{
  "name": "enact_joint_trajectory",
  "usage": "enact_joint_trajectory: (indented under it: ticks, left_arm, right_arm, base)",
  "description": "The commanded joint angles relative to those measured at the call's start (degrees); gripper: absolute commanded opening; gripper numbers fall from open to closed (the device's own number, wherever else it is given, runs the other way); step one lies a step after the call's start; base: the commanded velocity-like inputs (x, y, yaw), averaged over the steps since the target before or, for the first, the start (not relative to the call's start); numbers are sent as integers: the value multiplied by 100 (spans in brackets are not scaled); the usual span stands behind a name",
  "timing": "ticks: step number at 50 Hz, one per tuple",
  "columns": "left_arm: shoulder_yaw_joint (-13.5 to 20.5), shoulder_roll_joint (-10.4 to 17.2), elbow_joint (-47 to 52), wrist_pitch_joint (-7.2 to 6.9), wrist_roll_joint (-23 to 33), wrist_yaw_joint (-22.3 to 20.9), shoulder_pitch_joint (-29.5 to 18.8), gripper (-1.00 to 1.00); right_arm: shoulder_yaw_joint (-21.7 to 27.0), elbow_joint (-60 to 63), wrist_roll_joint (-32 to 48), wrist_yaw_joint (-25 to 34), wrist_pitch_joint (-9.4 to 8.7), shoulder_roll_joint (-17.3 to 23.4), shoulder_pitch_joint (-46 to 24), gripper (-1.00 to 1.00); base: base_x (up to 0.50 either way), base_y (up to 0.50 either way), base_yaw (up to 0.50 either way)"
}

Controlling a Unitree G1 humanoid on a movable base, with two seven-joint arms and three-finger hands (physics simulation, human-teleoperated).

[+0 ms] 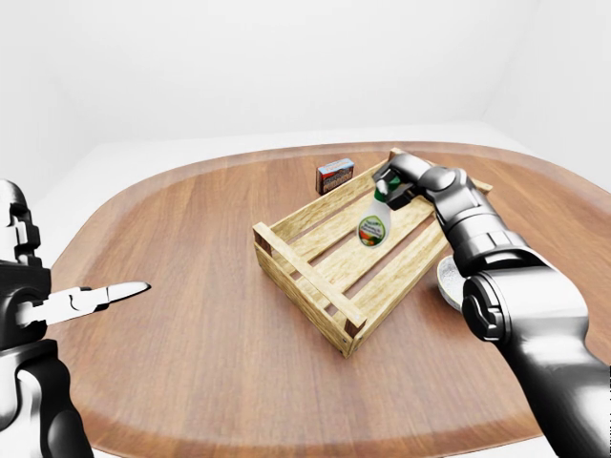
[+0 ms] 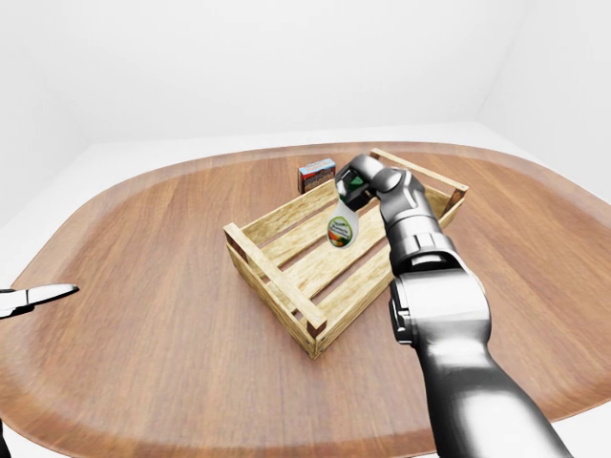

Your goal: Pick up the salad dressing and put it in the tray.

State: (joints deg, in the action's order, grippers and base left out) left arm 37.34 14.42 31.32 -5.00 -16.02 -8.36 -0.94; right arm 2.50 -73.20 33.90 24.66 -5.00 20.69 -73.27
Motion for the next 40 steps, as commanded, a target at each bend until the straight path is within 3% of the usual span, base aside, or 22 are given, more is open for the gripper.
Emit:
enact_joint_trajectory:
  ticks: [1,10,14,28,40]
  left_arm:
    - [9,5,-60,0,-10,-5,7,100]
    - [9,-1,-74,0,-10,0,19,100]
    - [-44,-25,-125,0,32,-8,30,100]
    - [-70,-40,-175,0,62,-22,45,100]
    - [-160,-85,-243,0,123,-26,53,100]
  right_arm:
    - [69,-394,546,-860,0,-223,-50,-100]
    - [315,-394,411,-1935,0,-334,126,-100]
    - [339,-409,298,-2136,0,-368,308,-100]
    - [354,-445,115,-2290,104,-599,630,-100]
    - [427,-460,34,-2220,111,-519,763,-100]
  base:
    - [0,0,0]
    - [0,0,0]
    - [0,0,0]
    - [0,0,0]
    - [0,0,0]
